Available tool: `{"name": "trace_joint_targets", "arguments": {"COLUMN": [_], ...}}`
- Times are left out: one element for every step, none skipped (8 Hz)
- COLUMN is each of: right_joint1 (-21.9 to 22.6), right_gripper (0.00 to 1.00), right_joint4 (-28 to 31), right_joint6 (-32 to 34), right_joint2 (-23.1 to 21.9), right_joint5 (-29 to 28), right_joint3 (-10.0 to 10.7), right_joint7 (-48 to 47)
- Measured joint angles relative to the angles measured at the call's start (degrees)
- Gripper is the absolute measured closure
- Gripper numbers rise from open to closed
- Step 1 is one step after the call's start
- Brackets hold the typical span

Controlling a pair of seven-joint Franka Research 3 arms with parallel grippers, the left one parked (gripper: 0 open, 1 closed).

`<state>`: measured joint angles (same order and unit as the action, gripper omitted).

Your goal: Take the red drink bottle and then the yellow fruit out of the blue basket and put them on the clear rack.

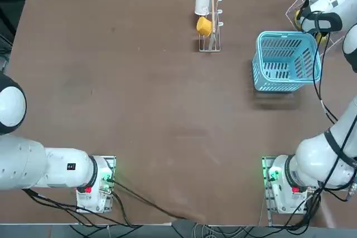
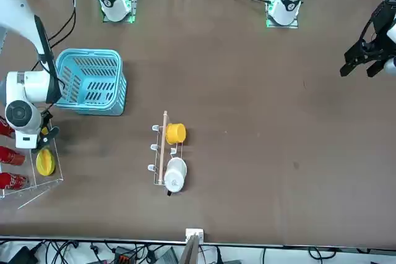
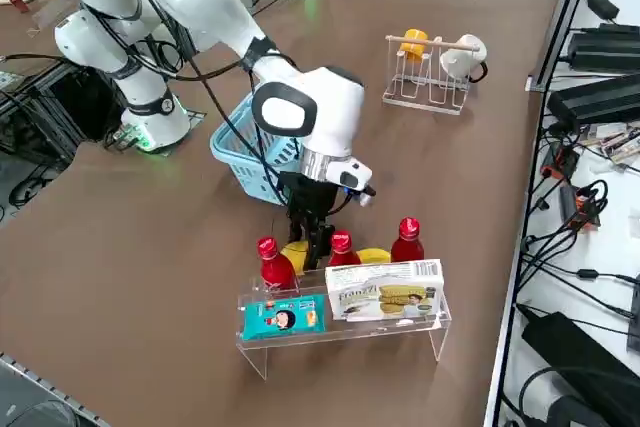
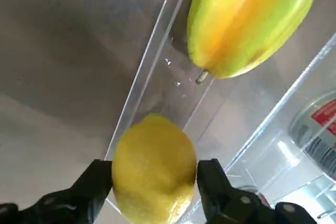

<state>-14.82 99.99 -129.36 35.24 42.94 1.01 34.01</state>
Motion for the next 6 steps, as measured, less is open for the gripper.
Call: {"name": "trace_joint_targets", "arguments": {"right_joint1": [0.00, 0.00, 0.00, 0.01, 0.03, 0.15], "right_gripper": [0.02, 0.01, 0.01, 0.01, 0.01, 0.01], "right_joint4": [-0.03, -0.08, -0.27, -0.88, -1.84, -3.57], "right_joint6": [-0.01, -0.01, -0.02, 0.02, 0.95, 3.57], "right_joint2": [0.00, 0.00, 0.01, 0.00, -0.11, -0.41], "right_joint5": [0.01, 0.01, 0.01, -0.01, -0.22, -1.84], "right_joint3": [-0.01, -0.02, -0.02, -0.05, -0.34, -0.72], "right_joint7": [0.00, 0.00, 0.00, 0.00, -0.06, -0.26]}}
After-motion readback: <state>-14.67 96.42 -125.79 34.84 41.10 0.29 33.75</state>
